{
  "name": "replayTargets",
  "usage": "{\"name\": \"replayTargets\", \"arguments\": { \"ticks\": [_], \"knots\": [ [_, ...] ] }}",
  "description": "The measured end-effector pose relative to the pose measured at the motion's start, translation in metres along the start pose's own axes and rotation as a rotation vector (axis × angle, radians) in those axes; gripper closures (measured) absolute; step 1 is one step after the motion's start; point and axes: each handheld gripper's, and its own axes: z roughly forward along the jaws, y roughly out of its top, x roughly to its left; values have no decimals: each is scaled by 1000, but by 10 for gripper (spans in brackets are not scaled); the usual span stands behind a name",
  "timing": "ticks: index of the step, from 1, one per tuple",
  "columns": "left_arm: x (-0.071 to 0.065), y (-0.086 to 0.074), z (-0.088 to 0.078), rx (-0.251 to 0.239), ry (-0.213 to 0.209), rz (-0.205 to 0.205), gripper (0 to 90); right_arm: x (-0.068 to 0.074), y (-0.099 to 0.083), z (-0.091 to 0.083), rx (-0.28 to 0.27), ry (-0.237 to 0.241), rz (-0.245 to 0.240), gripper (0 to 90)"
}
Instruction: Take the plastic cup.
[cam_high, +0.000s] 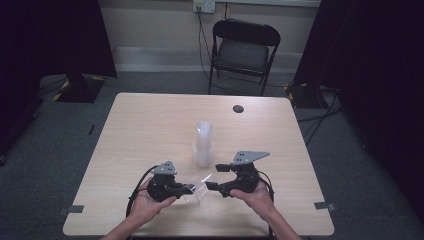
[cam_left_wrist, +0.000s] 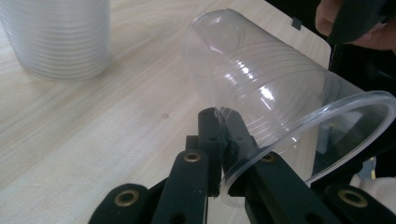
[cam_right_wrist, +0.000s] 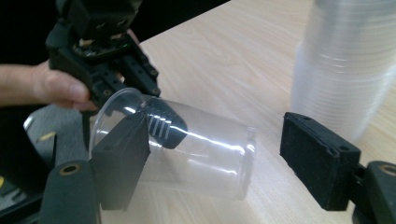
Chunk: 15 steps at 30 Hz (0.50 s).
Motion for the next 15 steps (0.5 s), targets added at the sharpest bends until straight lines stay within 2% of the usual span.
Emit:
{"name": "replayTargets", "arguments": {
  "ticks": [5, 9, 15],
  "knots": [
    [1, 0, 2, 35, -24, -23, 886, 7, -1, 3, 39, 35, -80, 252],
    [2, 0, 4, 56, -48, -39, 886, 13, -1, 6, 68, 47, -148, 230],
    [6, -1, 5, 81, -86, -72, 886, 19, -2, 14, 120, 65, -216, 207]
  ]
}}
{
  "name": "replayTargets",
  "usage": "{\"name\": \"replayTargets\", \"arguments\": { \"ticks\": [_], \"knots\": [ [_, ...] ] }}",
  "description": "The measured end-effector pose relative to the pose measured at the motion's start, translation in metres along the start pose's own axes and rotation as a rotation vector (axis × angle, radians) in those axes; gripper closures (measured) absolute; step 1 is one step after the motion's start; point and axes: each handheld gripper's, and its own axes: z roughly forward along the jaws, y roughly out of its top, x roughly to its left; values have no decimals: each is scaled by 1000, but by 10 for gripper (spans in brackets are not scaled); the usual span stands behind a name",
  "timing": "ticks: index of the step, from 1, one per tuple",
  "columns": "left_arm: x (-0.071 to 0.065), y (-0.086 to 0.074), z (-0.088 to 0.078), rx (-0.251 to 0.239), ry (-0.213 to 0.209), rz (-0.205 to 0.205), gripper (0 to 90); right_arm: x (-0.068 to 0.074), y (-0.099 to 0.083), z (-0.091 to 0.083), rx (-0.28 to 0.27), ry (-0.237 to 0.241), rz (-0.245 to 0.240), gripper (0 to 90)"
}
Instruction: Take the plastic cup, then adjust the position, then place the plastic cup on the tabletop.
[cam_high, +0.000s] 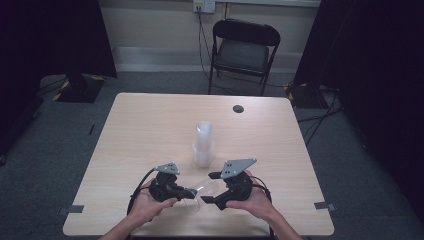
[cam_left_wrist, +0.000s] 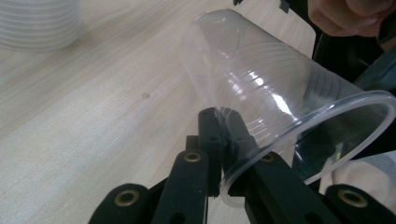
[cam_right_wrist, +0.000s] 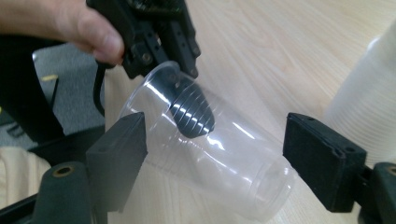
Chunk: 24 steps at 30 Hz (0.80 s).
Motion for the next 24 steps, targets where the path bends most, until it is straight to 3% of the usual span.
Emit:
{"name": "replayTargets", "arguments": {
  "ticks": [3, 16, 18, 24],
  "knots": [
    [2, 0, -2, 7, 4, 4, 886, 2, 0, 5, 26, 3, -25, 187],
    [6, 1, 0, 6, -32, -86, 888, 15, -3, 8, 87, -72, -154, 133],
    [10, 2, 2, 17, -53, -117, 888, 16, -3, 11, 95, -74, -173, 121],
    [11, 2, 3, 39, -63, -146, 889, 23, -5, 21, 129, -84, -224, 106]
  ]
}}
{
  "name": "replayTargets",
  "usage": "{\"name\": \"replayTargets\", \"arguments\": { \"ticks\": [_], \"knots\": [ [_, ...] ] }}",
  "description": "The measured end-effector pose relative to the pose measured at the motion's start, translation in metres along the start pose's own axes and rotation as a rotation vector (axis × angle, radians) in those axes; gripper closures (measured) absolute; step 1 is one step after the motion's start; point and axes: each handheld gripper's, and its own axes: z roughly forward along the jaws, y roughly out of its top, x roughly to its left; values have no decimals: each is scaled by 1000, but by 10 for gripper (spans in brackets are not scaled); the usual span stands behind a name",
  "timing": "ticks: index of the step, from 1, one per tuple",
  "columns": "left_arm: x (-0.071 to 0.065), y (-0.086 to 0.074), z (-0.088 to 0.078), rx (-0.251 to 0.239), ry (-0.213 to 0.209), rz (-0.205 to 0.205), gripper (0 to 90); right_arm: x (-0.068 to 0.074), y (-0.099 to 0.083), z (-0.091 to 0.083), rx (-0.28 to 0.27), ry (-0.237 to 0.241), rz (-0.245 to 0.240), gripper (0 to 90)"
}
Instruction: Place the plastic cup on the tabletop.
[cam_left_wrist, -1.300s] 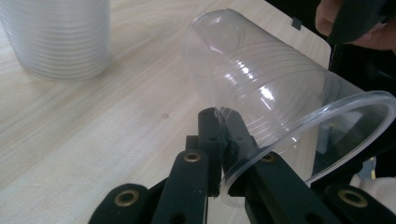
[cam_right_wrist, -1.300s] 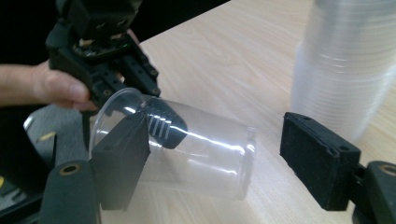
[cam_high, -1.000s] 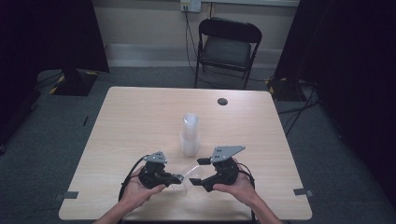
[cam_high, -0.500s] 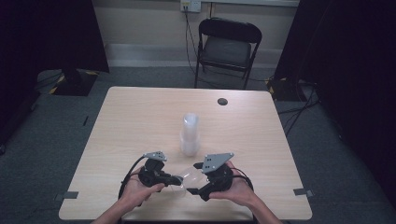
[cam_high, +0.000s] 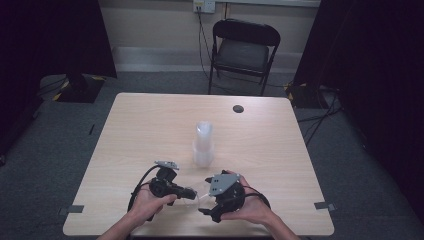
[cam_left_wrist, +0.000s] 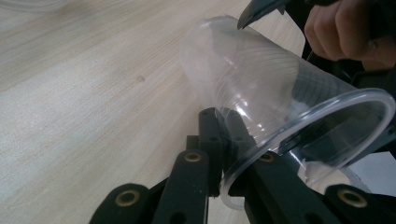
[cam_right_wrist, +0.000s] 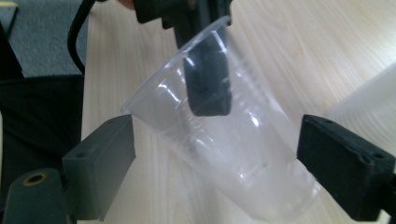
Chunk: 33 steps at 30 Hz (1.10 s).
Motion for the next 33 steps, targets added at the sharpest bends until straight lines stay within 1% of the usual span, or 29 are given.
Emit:
{"name": "replayTargets", "arguments": {
  "ticks": [1, 3, 4, 5, 8, 10, 11, 13, 14, 15, 16, 17, 18, 19, 21, 22, 23, 26, 27, 28, 29, 30, 31, 33],
  "knots": [
    [0, 0, 1, 11, -2, 5, 889, 1, 0, 2, 5, -6, -11, 104],
    [0, 1, 3, 23, -17, -6, 889, 5, 1, 6, 21, -11, -30, 95],
    [0, 2, 4, 28, -19, -15, 888, 6, 1, 8, 24, -13, -36, 93],
    [-1, 2, 6, 29, -33, -29, 888, 7, 1, 11, 35, -27, -54, 93],
    [-3, 4, 8, 33, -34, -31, 887, 8, 2, 14, 42, -34, -67, 99],
    [-3, 5, 8, 35, -24, -42, 887, 9, 3, 17, 53, -35, -70, 105],
    [-1, 5, 8, 32, -32, -54, 888, 7, 3, 19, 50, -31, -63, 114],
    [-1, 5, 8, 32, -26, -58, 888, 6, 4, 19, 49, -30, -61, 115],
    [-1, 6, 7, 39, -24, -52, 889, 7, 4, 20, 45, -30, -64, 121],
    [-2, 7, 8, 40, -22, -52, 888, 7, 5, 20, 42, -31, -74, 130],
    [-1, 8, 9, 42, -38, -53, 889, 9, 5, 21, 44, -42, -80, 135],
    [-2, 9, 9, 47, -31, -55, 888, 10, 6, 22, 51, -46, -91, 142],
    [-3, 10, 10, 50, -37, -52, 890, 10, 7, 22, 58, -47, -100, 142],
    [-5, 10, 11, 55, -36, -46, 890, 11, 7, 23, 68, -56, -109, 160],
    [-6, 10, 12, 59, -35, -52, 894, 11, 8, 22, 56, -39, -113, 179],
    [-6, 10, 13, 58, -35, -54, 893, 13, 8, 21, 57, -36, -113, 189],
    [-5, 10, 12, 53, -35, -53, 891, 14, 9, 21, 56, -41, -120, 205],
    [-6, 10, 11, 42, -30, -54, 886, 15, 10, 21, 47, -50, -125, 212],
    [-6, 11, 11, 47, -31, -57, 882, 15, 11, 21, 41, -55, -126, 215],
    [-6, 11, 12, 49, -28, -63, 874, 15, 11, 20, 36, -54, -123, 229],
    [-7, 11, 12, 44, -21, -61, 873, 15, 12, 20, 30, -53, -122, 229],
    [-8, 12, 12, 53, -12, -59, 874, 16, 12, 20, 28, -56, -120, 237],
    [-8, 12, 13, 54, -8, -59, 874, 16, 13, 19, 17, -48, -118, 250],
    [-8, 12, 14, 58, 1, -62, 873, 16, 14, 18, 3, -50, -120, 267]
  ]
}}
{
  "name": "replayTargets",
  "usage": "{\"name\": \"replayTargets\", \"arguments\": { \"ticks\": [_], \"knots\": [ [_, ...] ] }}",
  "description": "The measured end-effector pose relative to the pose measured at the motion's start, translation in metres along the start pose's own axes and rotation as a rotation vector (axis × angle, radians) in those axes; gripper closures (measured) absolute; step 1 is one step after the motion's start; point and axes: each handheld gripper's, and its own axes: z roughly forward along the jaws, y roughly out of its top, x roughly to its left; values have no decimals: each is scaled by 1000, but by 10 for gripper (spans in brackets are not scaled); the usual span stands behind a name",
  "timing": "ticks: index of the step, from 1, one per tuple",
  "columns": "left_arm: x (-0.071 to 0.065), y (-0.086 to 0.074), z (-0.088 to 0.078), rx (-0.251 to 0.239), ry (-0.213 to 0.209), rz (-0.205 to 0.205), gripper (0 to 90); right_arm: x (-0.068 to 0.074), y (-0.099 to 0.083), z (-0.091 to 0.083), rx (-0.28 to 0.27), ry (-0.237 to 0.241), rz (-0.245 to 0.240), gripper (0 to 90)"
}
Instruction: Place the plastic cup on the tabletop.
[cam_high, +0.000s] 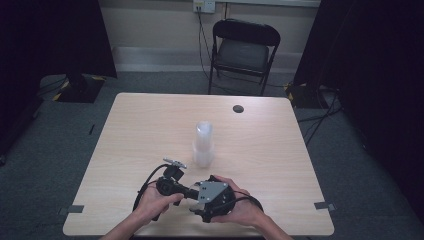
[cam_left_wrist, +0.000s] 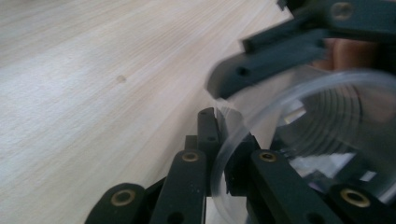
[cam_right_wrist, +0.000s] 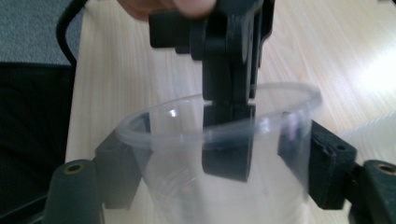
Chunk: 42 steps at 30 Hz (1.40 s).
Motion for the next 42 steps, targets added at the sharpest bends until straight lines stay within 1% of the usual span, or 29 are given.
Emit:
{"name": "replayTargets", "arguments": {
  "ticks": [2, 4, 5, 6, 7, 8, 11, 13, 16, 21, 22, 23, 24, 25, 26, 28, 29, 30, 32, 33, 34, 35, 36, 37, 38, 39, 40, 41, 42],
  "knots": [
    [0, 0, 1, 6, -2, 0, 873, 1, 1, -1, -8, -10, -1, 273],
    [-1, -1, 0, -7, 23, 6, 875, 1, 1, -1, -10, -13, -3, 277],
    [-2, -1, 0, -8, 16, 3, 875, 1, 1, -1, -12, -16, 1, 277],
    [-2, 0, 0, -5, 19, 4, 874, 0, 1, -2, -17, -15, 8, 276],
    [-2, 0, 1, -4, 25, -8, 874, -1, 2, -2, -20, -12, 13, 277],
    [-1, 0, 1, -3, 27, -9, 874, 0, 2, -2, -18, -18, 10, 277],
    [-1, 0, 1, -5, 31, 13, 869, 0, 2, -1, -16, -21, 19, 280],
    [-2, 0, 1, -9, 45, 35, 867, -1, 1, -1, -17, -22, 24, 287],
    [-4, 0, 1, -30, 58, 58, 843, -3, -1, -2, -24, -20, 38, 295],
    [-3, 0, 0, -68, 70, 67, 804, -6, -2, -4, -35, -24, 55, 298],
    [-3, 0, 0, -68, 70, 67, 776, -6, -2, -4, -35, -24, 55, 298],
    [-4, 0, 0, -71, 78, 69, 776, -6, -2, -5, -37, -27, 56, 298],
    [-4, -1, 0, -86, 73, 68, 770, -6, -2, -5, -38, -28, 58, 298],
    [-3, -1, -1, -85, 63, 75, 763, -6, -1, -5, -37, -26, 63, 298],
    [-4, -1, -1, -97, 68, 80, 742, -7, -1, -5, -37, -28, 66, 298],
    [-4, -1, -1, -97, 70, 88, 719, -7, -1, -5, -35, -27, 70, 298],
    [-4, -2, -2, -109, 71, 89, 694, -7, -1, -5, -31, -31, 70, 298],
    [-4, -2, -3, -123, 68, 97, 694, -7, -1, -5, -31, -31, 70, 298],
    [-5, -2, -6, -145, 65, 95, 683, -8, -1, -4, -28, -31, 75, 299],
    [-5, -3, -6, -159, 58, 86, 660, -9, -1, -4, -27, -36, 78, 299],
    [-4, -2, -8, -160, 46, 82, 660, -9, -1, -4, -27, -37, 80, 299],
    [-5, -3, -10, -186, 70, 83, 633, -12, -2, -4, -30, -37, 94, 300],
    [-5, -3, -10, -186, 70, 83, 628, -12, -2, -4, -30, -37, 94, 300],
    [-5, -4, -11, -204, 73, 73, 624, -14, -3, -4, -31, -41, 114, 300],
    [-5, -4, -11, -204, 73, 73, 612, -14, -3, -4, -31, -41, 114, 300],
    [-4, -4, -13, -210, 88, 79, 604, -16, -5, -5, -31, -44, 134, 300],
    [-4, -4, -13, -210, 88, 79, 598, -16, -5, -5, -31, -44, 134, 300],
    [-4, -5, -16, -219, 90, 82, 586, -19, -7, -6, -36, -48, 152, 300],
    [-4, -5, -16, -219, 90, 82, 577, -19, -7, -6, -36, -48, 152, 300]
  ]
}}
